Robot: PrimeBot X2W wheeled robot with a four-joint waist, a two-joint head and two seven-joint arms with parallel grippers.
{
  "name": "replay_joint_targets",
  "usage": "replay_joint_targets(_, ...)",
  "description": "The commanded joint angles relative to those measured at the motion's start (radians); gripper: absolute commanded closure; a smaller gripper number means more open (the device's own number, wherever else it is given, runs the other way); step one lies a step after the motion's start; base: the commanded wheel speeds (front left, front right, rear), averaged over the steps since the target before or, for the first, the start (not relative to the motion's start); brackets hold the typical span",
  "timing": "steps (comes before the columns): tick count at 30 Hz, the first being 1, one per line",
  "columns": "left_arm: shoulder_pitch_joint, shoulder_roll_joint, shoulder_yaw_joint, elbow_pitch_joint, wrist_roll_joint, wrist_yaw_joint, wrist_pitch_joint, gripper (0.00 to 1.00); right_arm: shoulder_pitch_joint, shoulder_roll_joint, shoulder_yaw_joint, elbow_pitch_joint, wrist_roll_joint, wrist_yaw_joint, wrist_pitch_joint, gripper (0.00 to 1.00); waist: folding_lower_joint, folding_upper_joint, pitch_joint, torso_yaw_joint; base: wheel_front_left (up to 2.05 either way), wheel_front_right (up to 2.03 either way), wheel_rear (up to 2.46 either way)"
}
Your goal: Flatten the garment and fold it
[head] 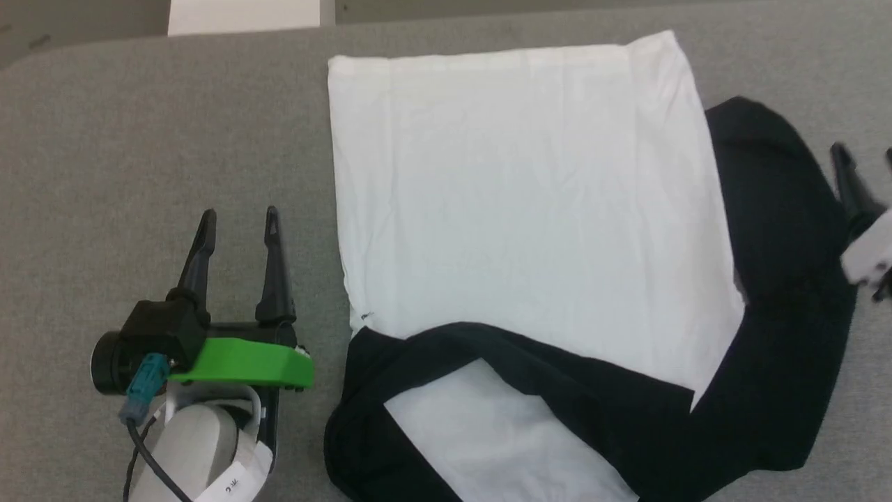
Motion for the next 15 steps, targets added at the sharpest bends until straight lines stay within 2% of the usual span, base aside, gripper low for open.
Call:
replay_joint_targets(1,0.004,-0.01,0.011,-0.011,0.016,-0.009,-0.005,0.0,-0.048,-0.017,0.005,0.035,0.008,-0.002,0.02,0.0,0.0,0.0,0.078,0.036,0.0,0.0,0.0)
replay_joint_targets(9,-0.033,-0.059,0.074,-0.071,0.082,-0.04,-0.005,0.0,-0.283,-0.131,0.089,0.21,0.025,-0.002,0.164,0.0,0.0,0.0,0.217,0.093,0.0,0.0,0.0)
replay_joint_targets(15,-0.045,-0.086,0.115,-0.076,0.109,-0.073,-0.005,0.0,-0.36,-0.174,0.177,0.278,0.035,-0.002,0.255,0.0,0.0,0.0,0.254,0.116,0.0,0.0,0.0)
